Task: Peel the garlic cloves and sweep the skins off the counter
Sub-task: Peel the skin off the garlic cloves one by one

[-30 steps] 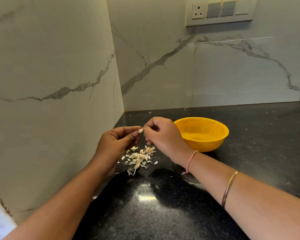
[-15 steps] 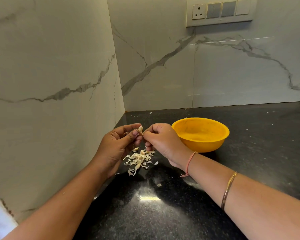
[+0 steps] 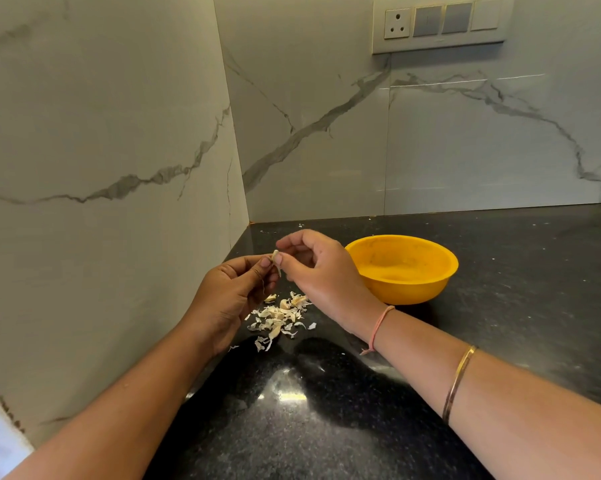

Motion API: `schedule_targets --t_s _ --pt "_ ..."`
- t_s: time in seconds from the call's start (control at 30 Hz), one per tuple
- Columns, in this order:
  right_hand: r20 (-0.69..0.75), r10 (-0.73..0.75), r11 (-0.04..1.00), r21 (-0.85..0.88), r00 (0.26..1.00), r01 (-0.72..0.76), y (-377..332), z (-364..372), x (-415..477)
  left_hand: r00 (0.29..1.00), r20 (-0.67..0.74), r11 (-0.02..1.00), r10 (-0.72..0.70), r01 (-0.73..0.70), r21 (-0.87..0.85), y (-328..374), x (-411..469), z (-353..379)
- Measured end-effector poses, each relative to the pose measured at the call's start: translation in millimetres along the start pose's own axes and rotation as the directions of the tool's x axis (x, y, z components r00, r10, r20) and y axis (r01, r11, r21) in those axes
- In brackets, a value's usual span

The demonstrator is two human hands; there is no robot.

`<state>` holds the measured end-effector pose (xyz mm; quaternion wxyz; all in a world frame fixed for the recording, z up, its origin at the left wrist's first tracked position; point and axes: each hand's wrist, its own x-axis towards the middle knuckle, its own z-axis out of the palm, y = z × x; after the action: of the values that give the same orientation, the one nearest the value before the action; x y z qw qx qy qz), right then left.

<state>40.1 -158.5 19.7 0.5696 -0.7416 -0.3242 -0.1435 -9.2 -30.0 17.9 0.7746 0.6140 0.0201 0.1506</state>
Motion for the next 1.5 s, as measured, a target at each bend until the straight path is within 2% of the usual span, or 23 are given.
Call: schedule_targets --t_s 0.13,0.23,0.33,0.47,0.53,0.67,0.77,0.83,0.97,1.17,1.3,1.5 --pt "0.001 -0.018 0.999 -0.041 1.000 0.018 3 0 0 0.999 0.036 1.000 -0.016 0.016 0.000 -1 0 1" --pt "-0.009 0.098 0.988 0.123 0.995 -0.096 1 -3 1 0.998 0.058 0.998 -0.040 0.042 -0.040 -1 -1 3" --pt "0.036 0.219 0.933 0.285 0.975 -0.220 -1 -5 0 0.996 0.082 0.999 -0.028 0.029 -0.022 1 -3 3" --pt "0.107 0.299 0.888 0.332 0.948 -0.317 0 -4 1 0.999 0.029 0.996 0.032 -0.035 0.085 0 -4 3" --pt "0.116 0.318 0.875 0.345 0.941 -0.339 0 -3 1 0.998 0.009 0.979 0.066 -0.066 0.191 -2 -2 2" --pt "0.106 0.365 0.831 0.412 0.925 -0.374 0 -6 4 0.990 -0.035 0.902 0.136 -0.109 0.419 -6 1 -3" --pt "0.127 0.371 0.798 0.463 0.920 -0.386 -1 -8 5 0.978 -0.061 0.839 0.201 -0.140 0.526 -9 4 -7" --pt "0.140 0.364 0.800 0.459 0.921 -0.386 -2 -7 4 0.971 -0.055 0.832 0.232 -0.169 0.529 -9 4 -6" --pt "0.116 0.333 0.839 0.415 0.936 -0.350 -2 -4 1 0.976 -0.023 0.890 0.216 -0.187 0.416 -7 1 1" --pt "0.140 0.298 0.836 0.439 0.944 -0.329 -4 -4 -1 0.969 -0.079 0.892 0.232 -0.180 0.414 -7 2 -1" --pt "0.112 0.294 0.838 0.447 0.949 -0.312 -5 -4 -2 0.972 -0.062 0.903 0.229 -0.188 0.387 -6 0 1" --pt "0.192 0.352 0.777 0.486 0.916 -0.400 -5 0 -1 0.958 -0.101 0.894 0.270 -0.210 0.395 -6 1 -1"
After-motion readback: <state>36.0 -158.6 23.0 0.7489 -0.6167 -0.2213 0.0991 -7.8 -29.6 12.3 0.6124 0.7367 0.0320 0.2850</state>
